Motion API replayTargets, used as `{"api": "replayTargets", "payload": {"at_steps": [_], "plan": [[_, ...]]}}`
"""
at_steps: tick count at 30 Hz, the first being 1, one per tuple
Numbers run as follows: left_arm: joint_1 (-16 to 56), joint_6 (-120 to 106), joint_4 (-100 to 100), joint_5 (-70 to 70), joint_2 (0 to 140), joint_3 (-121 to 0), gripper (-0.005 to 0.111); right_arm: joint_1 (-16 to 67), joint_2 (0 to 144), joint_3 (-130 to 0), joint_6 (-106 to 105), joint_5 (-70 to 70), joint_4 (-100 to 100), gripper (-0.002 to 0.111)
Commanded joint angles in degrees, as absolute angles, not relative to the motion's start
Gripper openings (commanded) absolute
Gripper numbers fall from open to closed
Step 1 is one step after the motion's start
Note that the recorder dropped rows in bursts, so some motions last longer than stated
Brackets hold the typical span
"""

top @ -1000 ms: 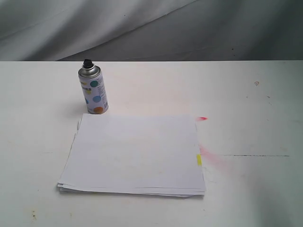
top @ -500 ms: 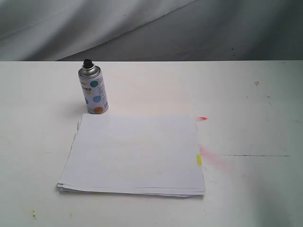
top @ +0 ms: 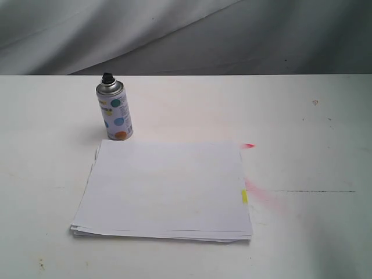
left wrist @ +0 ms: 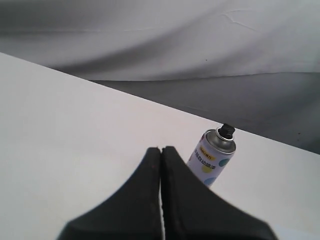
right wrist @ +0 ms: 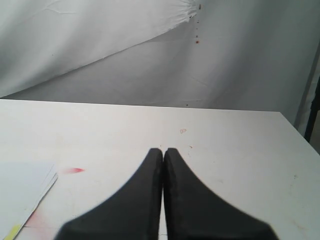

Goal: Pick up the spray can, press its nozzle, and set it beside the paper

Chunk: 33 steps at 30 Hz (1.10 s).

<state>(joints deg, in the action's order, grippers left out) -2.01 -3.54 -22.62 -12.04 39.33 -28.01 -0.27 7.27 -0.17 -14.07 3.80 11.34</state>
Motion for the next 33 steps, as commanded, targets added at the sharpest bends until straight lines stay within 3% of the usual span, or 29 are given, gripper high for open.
{"api": "replayTargets", "payload": {"at_steps": [1,9,13,15,20,26,33], "plan": [[-1.69,-4.56,-23.93,-14.84,42.35,-31.58,0.000,-0.74,7.10,0.00,-14.38,3.70,10.66,0.000],[-1.09,-13.41,-26.49,-14.34,47.60,-36.08,0.000,-0.74,7.10,0.00,-14.38,3.70,10.66,0.000],[10.89,-34.55,-29.06,-16.01,54.06,-40.34,0.000,-0.74,7.10,0.00,-14.38,3.70,10.66,0.000],[16.65,-30.85,-29.06,-11.20,59.08,-40.56,0.000,-0.74,7.10,0.00,-14.38,3.70,10.66,0.000],[17.33,-13.74,-29.53,0.30,74.57,-38.24,0.000,-0.74,7.10,0.00,-14.38,3.70,10.66,0.000],[17.33,-13.74,-28.23,11.85,90.30,-38.24,0.000,-0.74,7.10,0.00,-14.38,3.70,10.66,0.000],[26.91,-12.85,-25.48,35.45,103.85,-38.24,0.000,-0.74,7.10,0.00,-14.38,3.70,10.66,0.000]]}}
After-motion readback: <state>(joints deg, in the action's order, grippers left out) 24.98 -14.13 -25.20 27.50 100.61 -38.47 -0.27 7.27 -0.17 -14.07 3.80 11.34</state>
